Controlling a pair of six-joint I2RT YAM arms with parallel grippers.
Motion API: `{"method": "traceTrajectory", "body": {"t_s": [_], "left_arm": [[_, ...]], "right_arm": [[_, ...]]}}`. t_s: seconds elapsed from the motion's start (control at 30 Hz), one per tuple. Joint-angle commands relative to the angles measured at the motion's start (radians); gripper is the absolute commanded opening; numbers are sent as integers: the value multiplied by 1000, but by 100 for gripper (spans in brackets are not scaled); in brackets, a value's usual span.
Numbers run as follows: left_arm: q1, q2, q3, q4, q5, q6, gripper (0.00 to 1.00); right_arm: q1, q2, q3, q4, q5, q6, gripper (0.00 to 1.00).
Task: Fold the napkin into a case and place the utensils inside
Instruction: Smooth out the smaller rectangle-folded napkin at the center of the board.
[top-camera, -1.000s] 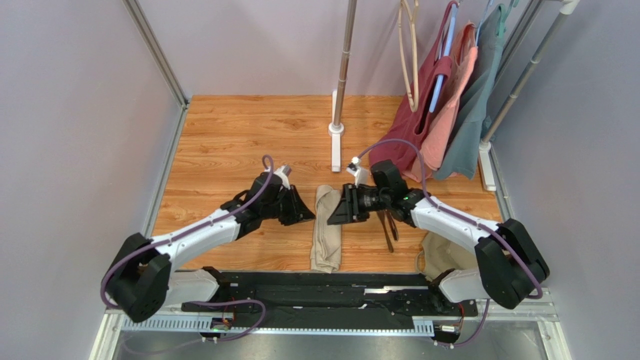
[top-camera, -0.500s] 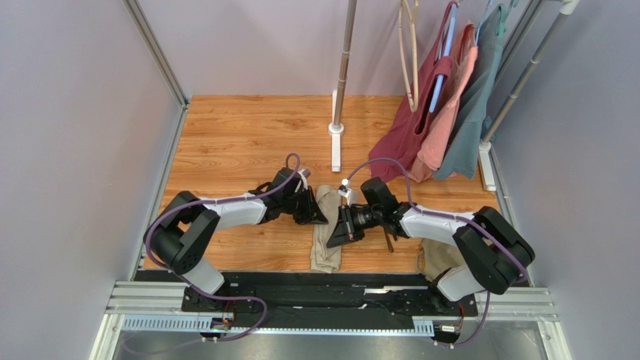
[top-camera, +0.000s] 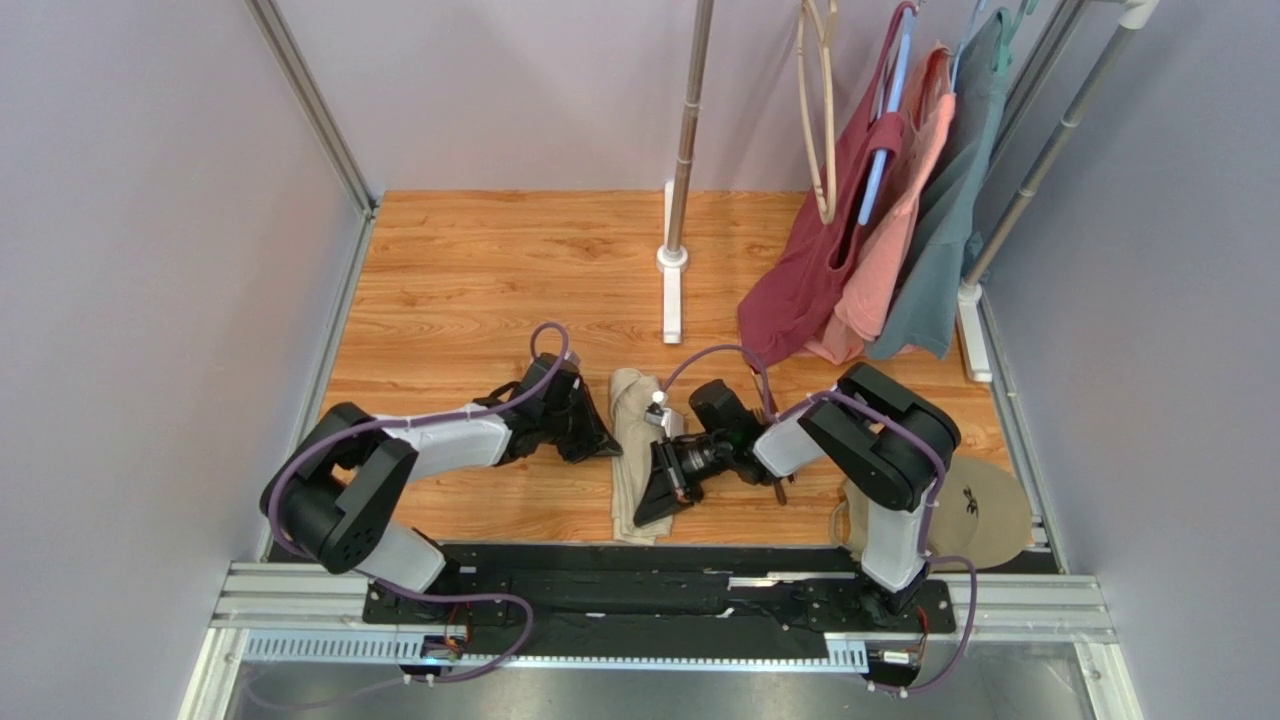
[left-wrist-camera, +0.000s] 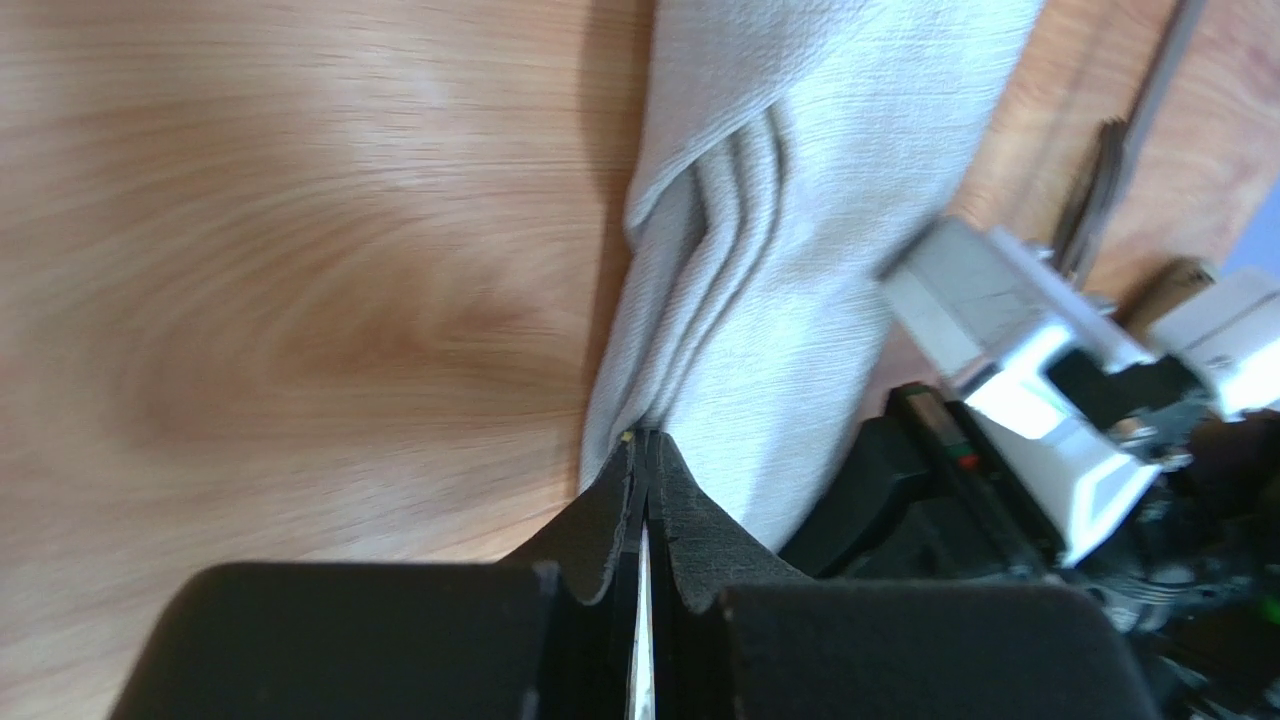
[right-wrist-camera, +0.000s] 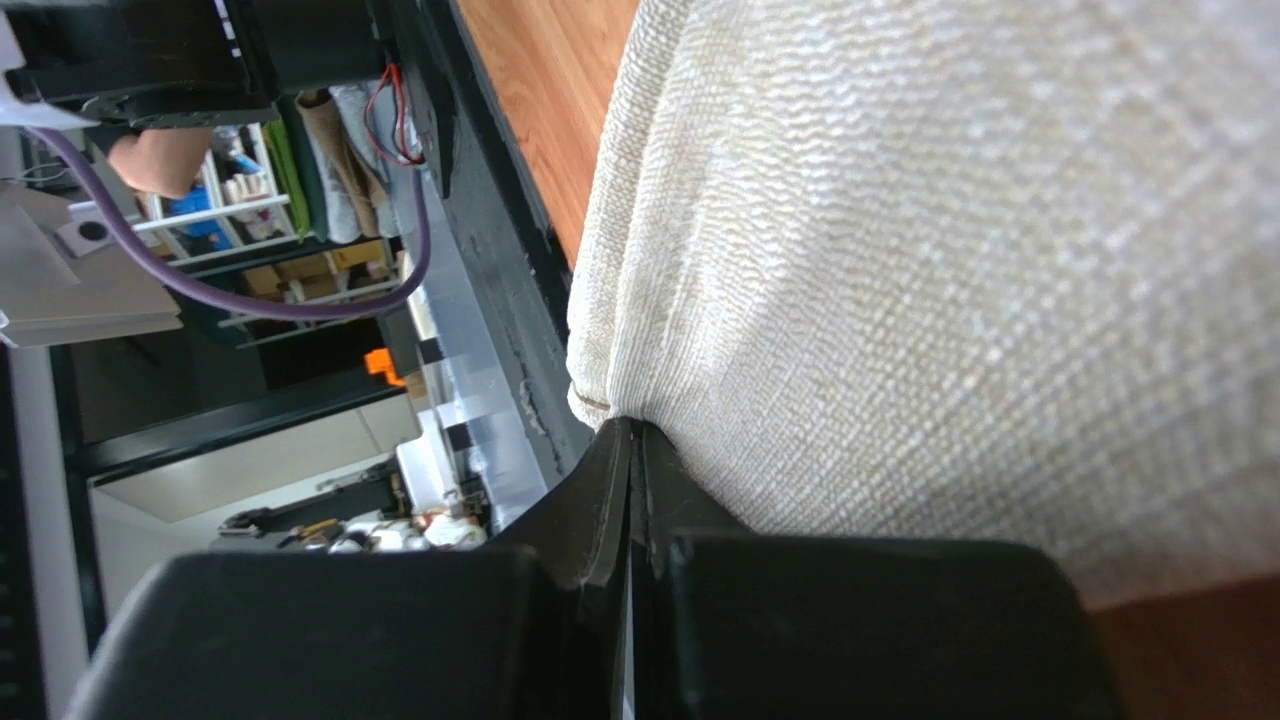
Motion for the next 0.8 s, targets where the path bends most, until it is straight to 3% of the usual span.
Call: {"method": "traceTrajectory", "body": {"t_s": [0.0,0.07,0.17,0.33,0.47,0.6,0.77], "left_arm": [[6,-66,-13,-108,-129,31,5],[6,-108,-1,-143,-161,78,8],[8,-148,96,-250,-232,158,21],[49,-111,285,-404,-339,311,34],[144,-23,453,-536,-342,396,34],[172,78,564,-567,-333,468,32],[170,208,685,-611,-341,496,27]], "right_arm": [[-37,14,131,-363,150,-274,0],[-38,20,194,-494,176,-407,0],[-49,14,288,-629,187,-498,0],[-89,-52,378,-712,184,-506,13],[-106,-116,470,-789,210,-498,26],[-118,-143,552,-789,262,-457,41],[-147,-84,602,-616,384,-292,43]]}}
